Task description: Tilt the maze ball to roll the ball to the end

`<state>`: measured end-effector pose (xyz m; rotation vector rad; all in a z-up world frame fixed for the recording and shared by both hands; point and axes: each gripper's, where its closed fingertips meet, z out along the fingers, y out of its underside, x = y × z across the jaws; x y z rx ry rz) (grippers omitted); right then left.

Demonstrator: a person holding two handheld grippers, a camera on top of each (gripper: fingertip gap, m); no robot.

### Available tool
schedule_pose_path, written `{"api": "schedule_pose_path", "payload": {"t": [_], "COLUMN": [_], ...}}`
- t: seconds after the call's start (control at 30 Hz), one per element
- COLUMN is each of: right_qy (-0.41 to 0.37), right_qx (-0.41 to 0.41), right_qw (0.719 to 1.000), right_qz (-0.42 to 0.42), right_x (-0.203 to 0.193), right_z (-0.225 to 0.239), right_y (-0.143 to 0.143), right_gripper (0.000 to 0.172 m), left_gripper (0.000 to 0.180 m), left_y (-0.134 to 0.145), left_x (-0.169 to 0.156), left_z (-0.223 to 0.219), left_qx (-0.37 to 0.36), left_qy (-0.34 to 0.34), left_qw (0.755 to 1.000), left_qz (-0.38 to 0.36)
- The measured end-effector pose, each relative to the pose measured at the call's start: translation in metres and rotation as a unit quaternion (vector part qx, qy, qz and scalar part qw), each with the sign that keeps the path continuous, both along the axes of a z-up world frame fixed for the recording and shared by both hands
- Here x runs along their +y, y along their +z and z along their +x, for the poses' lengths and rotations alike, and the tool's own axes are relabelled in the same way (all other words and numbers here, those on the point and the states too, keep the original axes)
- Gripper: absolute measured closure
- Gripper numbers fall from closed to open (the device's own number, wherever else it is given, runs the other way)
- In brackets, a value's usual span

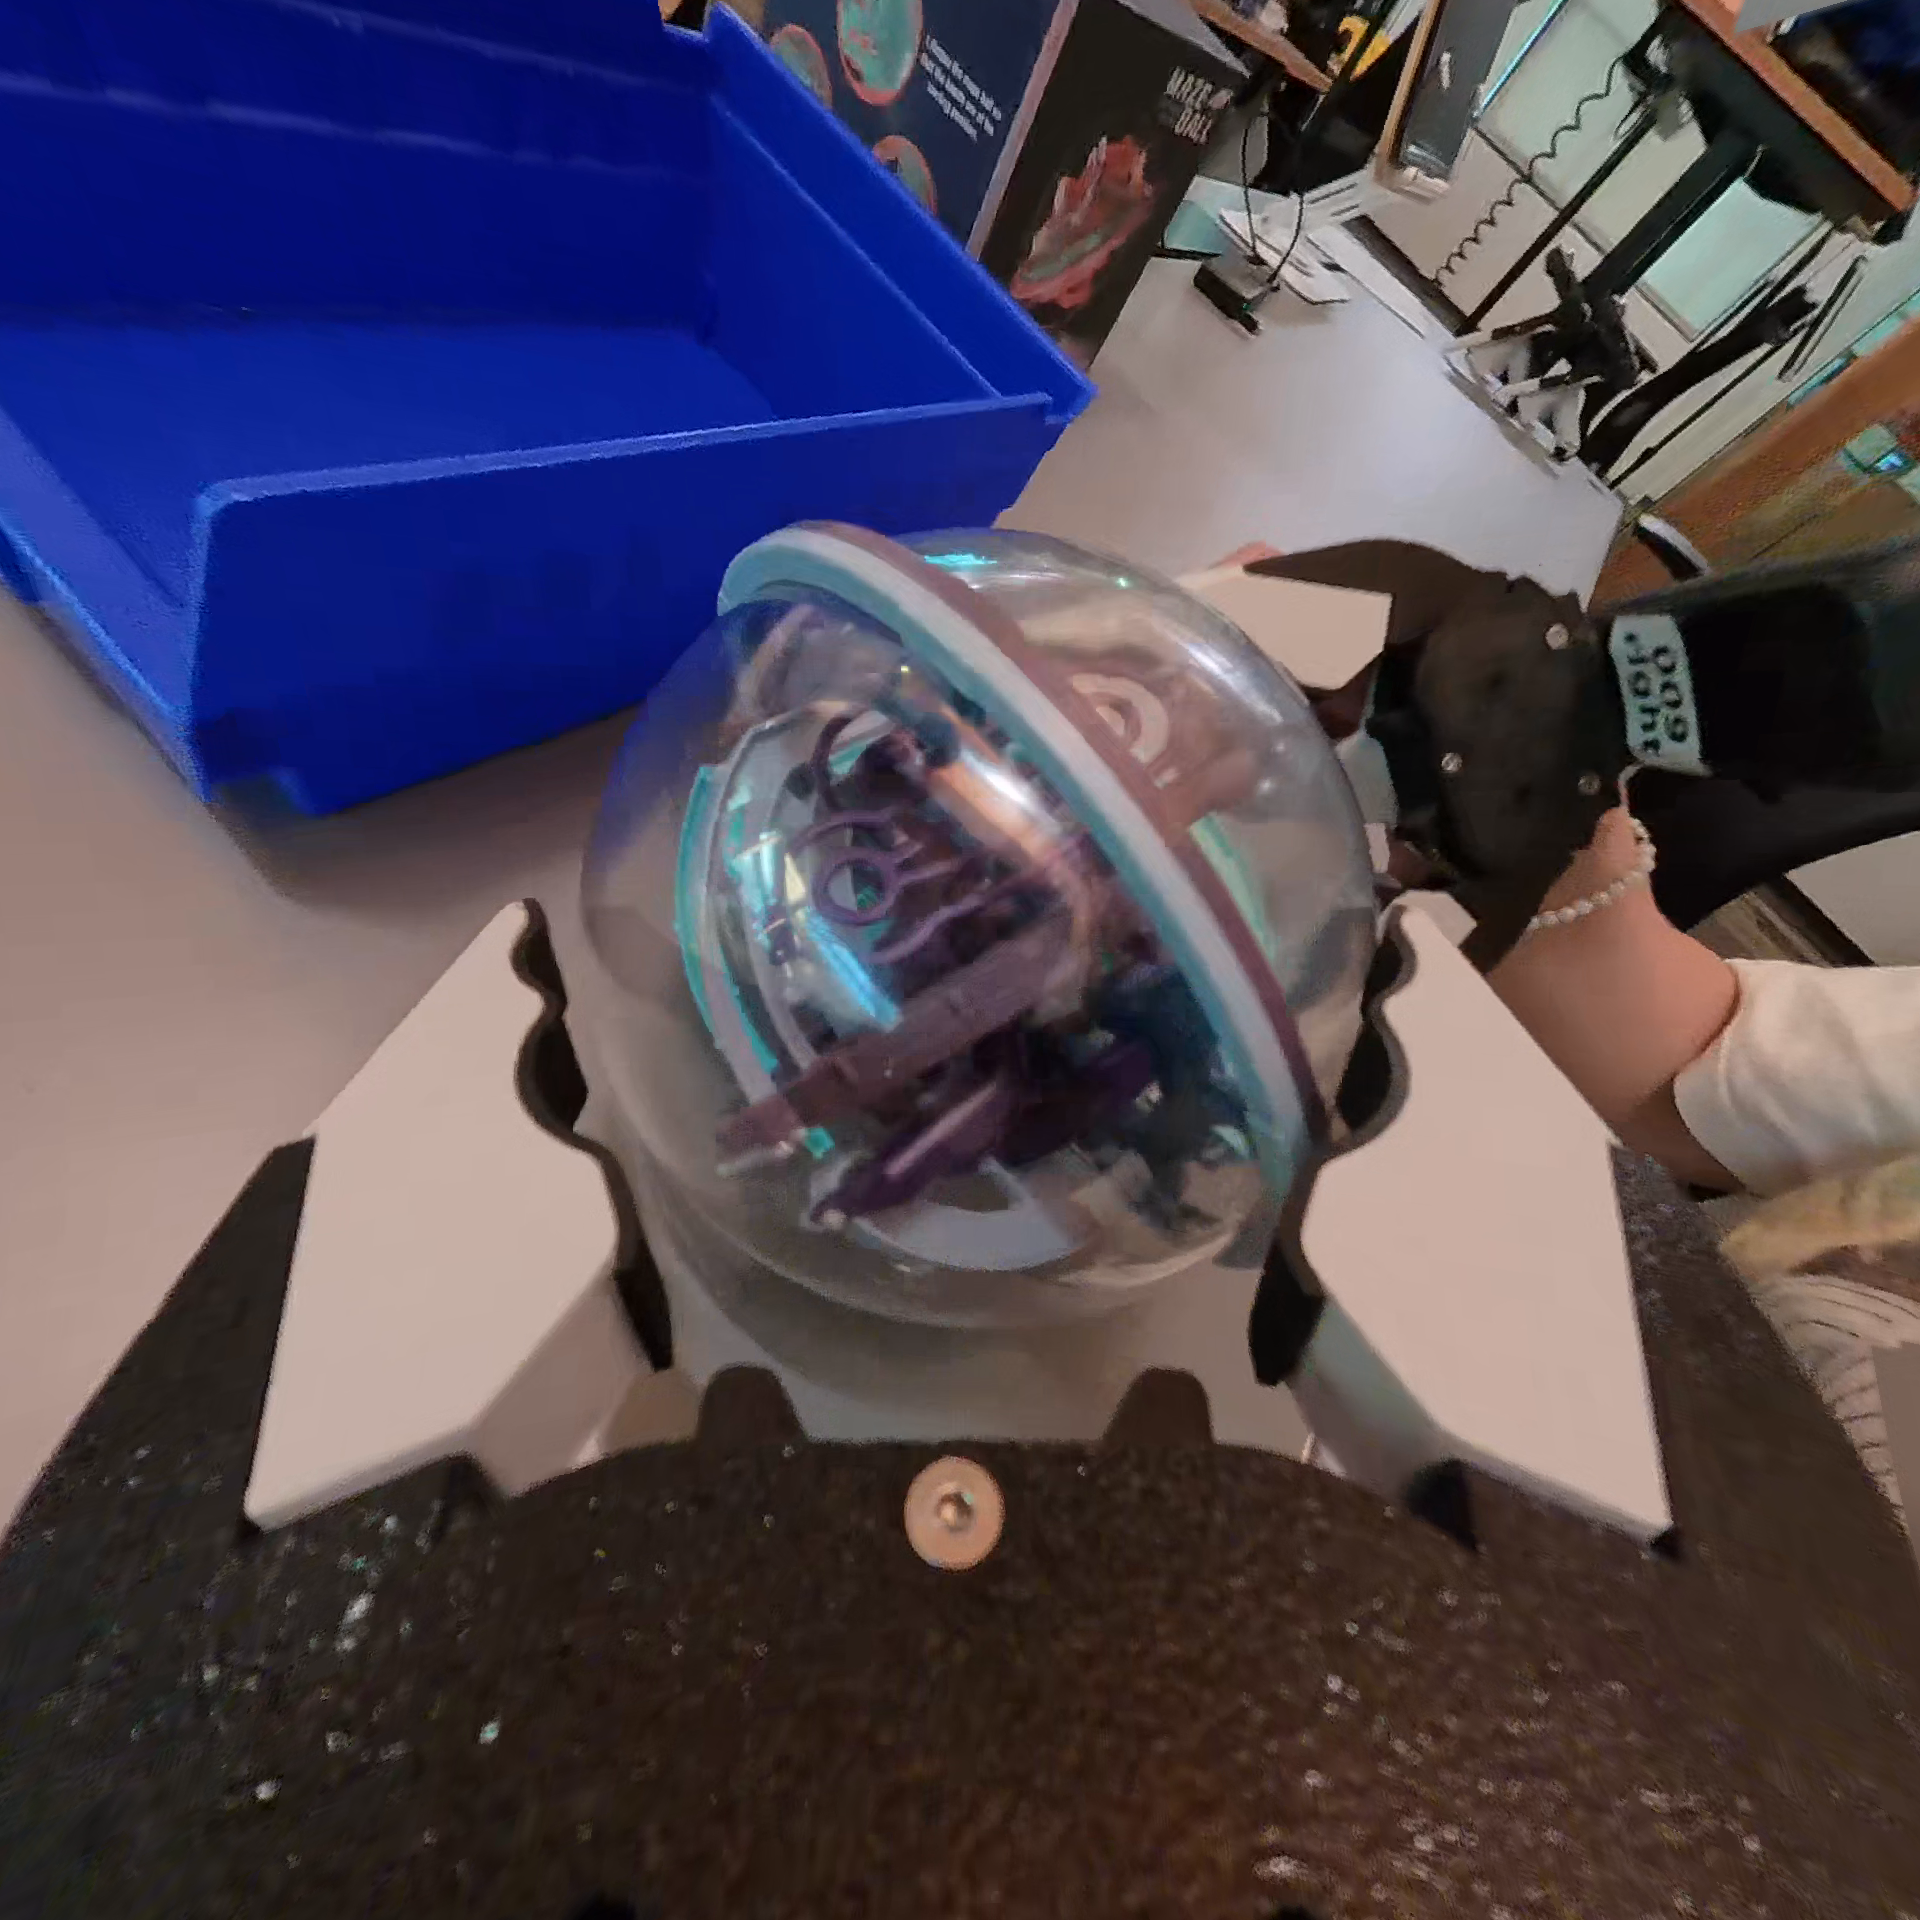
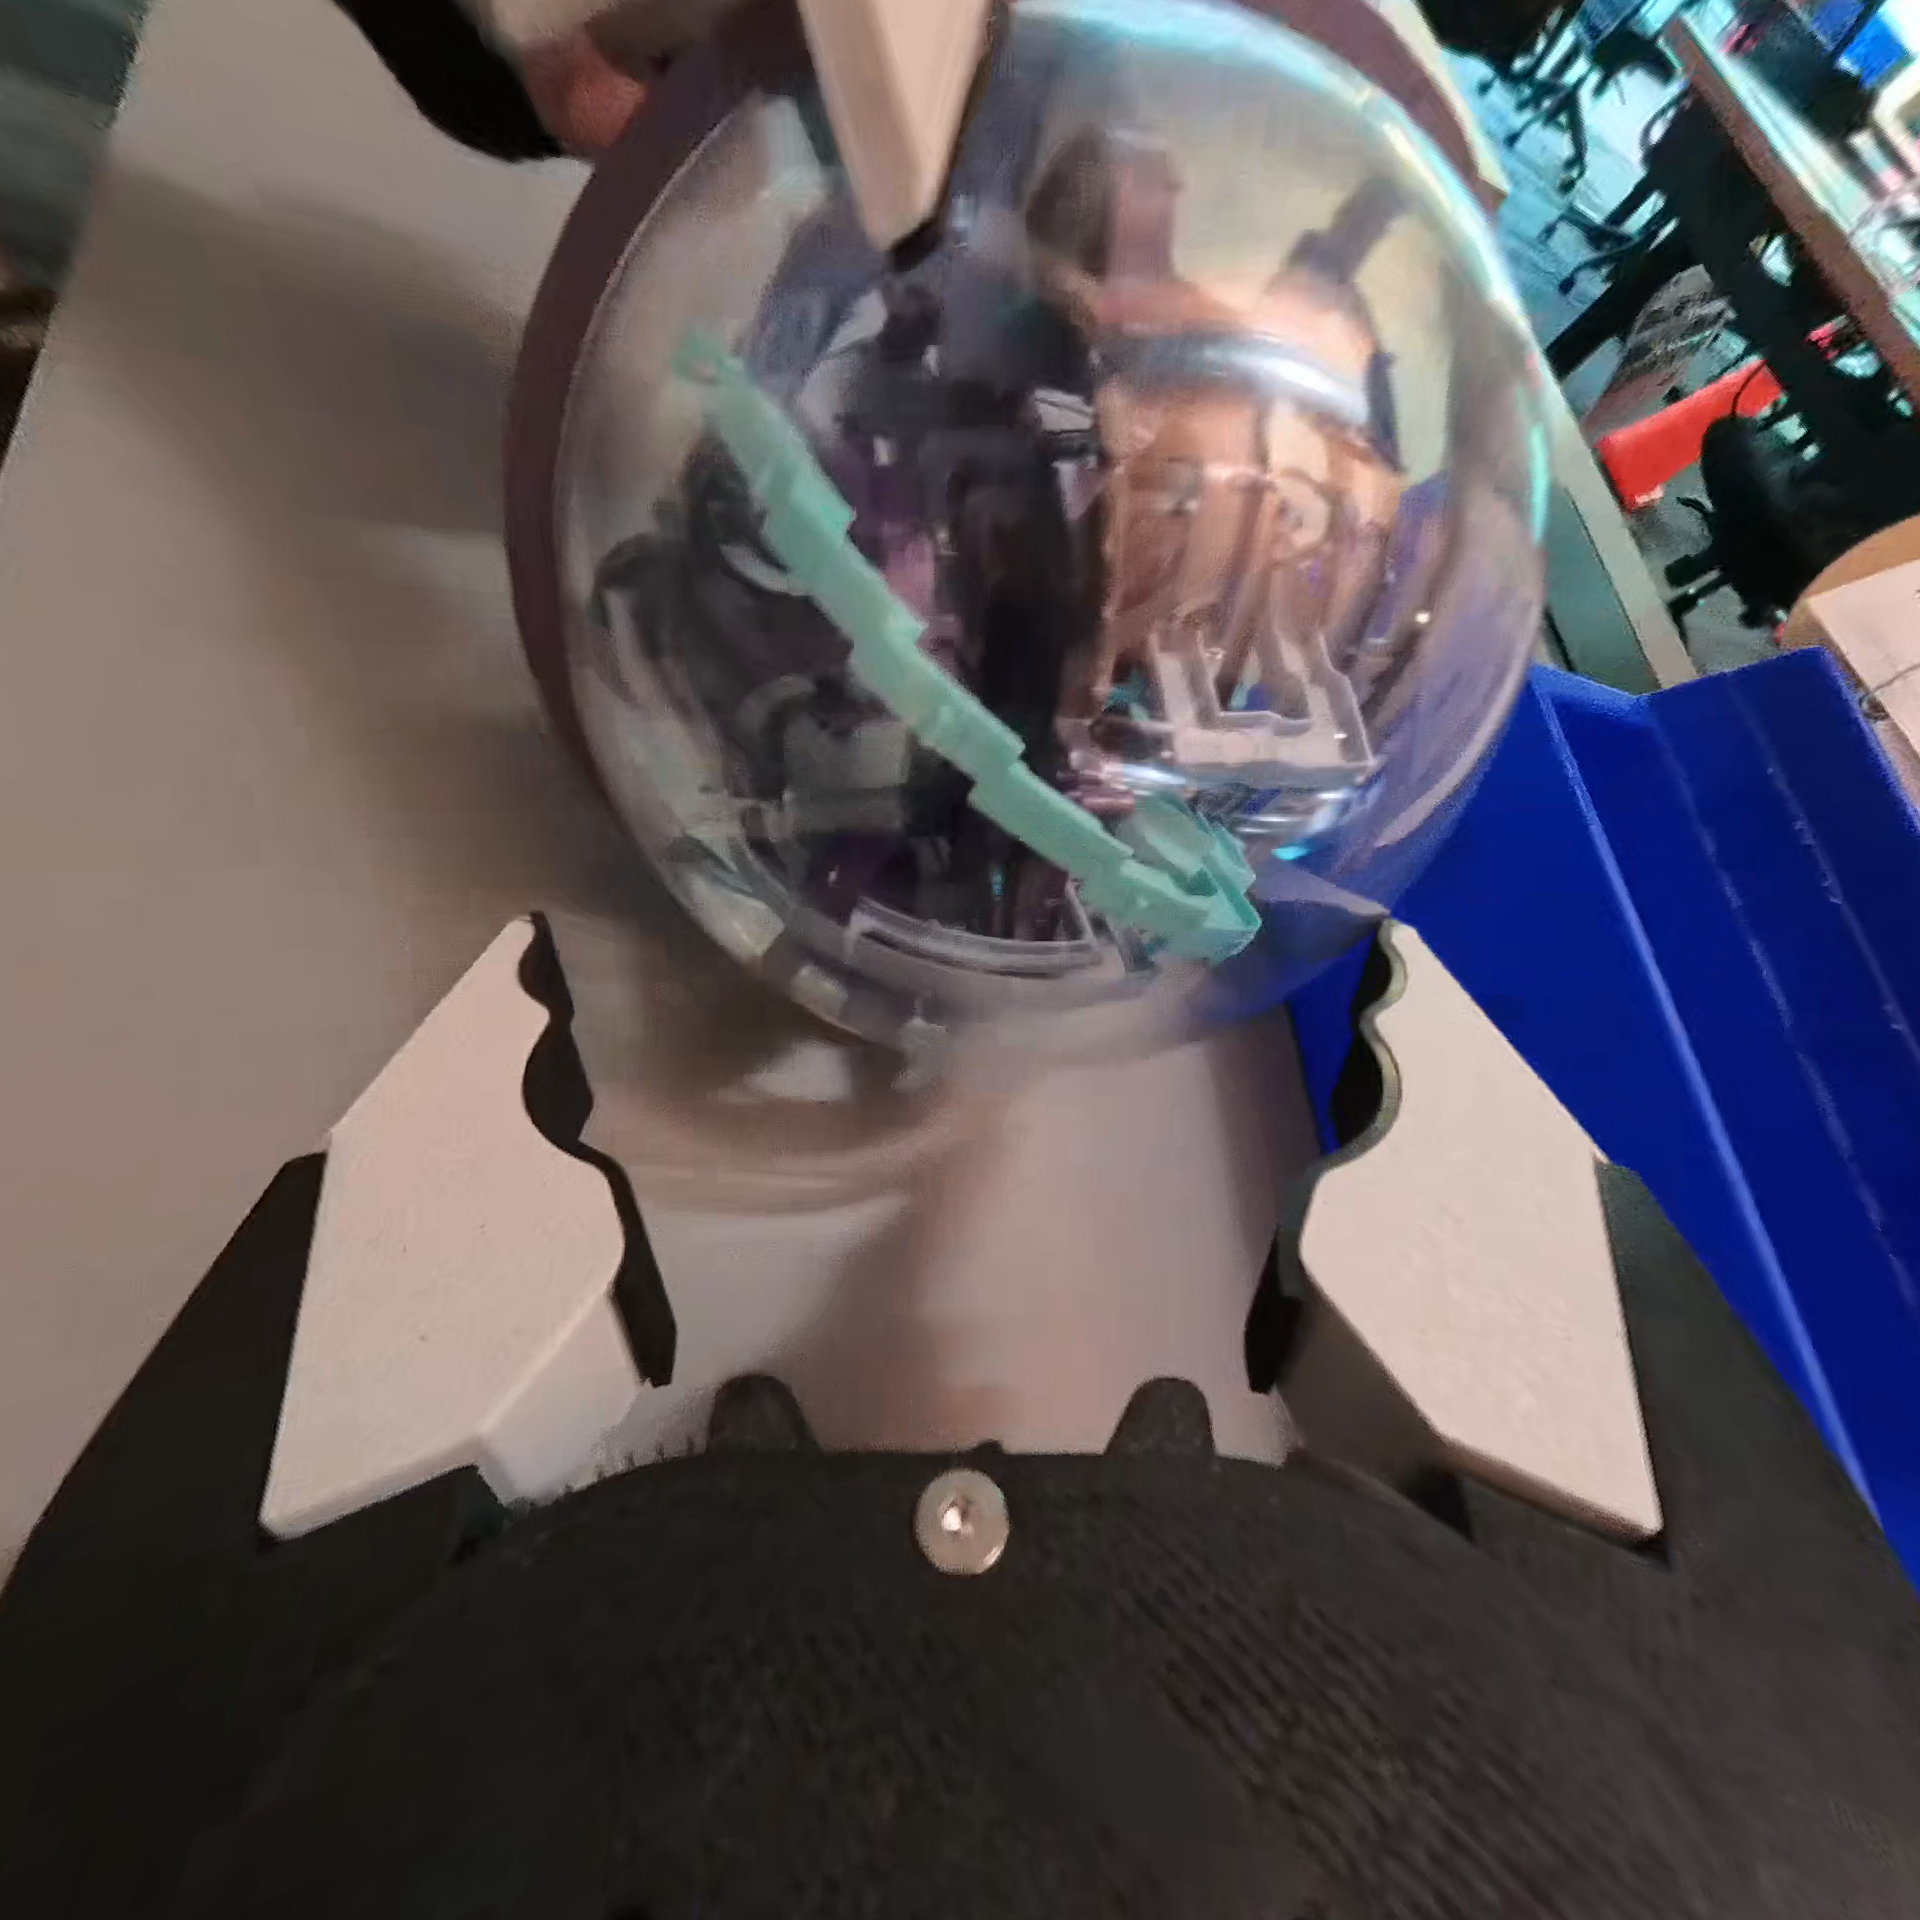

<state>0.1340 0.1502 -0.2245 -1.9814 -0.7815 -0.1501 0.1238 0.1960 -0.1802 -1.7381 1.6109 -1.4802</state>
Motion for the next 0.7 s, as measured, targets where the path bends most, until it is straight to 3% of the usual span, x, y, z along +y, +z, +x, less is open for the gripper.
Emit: {"api": "schedule_pose_path", "payload": {"t": [0.2,0.37,0.53,0.7], "right_qy": [0.000,0.049,0.140,0.171], "right_qx": [0.041,-0.005,0.134,0.142], "right_qw": [0.999,0.999,0.979,0.974], "right_qz": [0.013,0.023,0.067,0.047], "right_x": [0.003,-0.003,0.009,0.016], "right_z": [-0.003,0.005,-0.012,-0.015], "right_y": [0.009,0.018,0.058,0.049], "right_gripper": [0.035,0.052,0.032,0.015], "left_gripper": [0.041,0.041,0.041,0.041], "left_y": [0.002,0.004,0.003,0.001], "left_x": [0.002,0.001,-0.006,-0.018], "left_z": [-0.001,-0.005,-0.010,-0.015], "left_qx": [-0.017,-0.042,-0.054,-0.065], "left_qy": [-0.023,-0.064,-0.101,-0.140], "left_qw": [1.000,0.997,0.993,0.987], "left_qz": [-0.013,0.004,0.022,0.053]}}
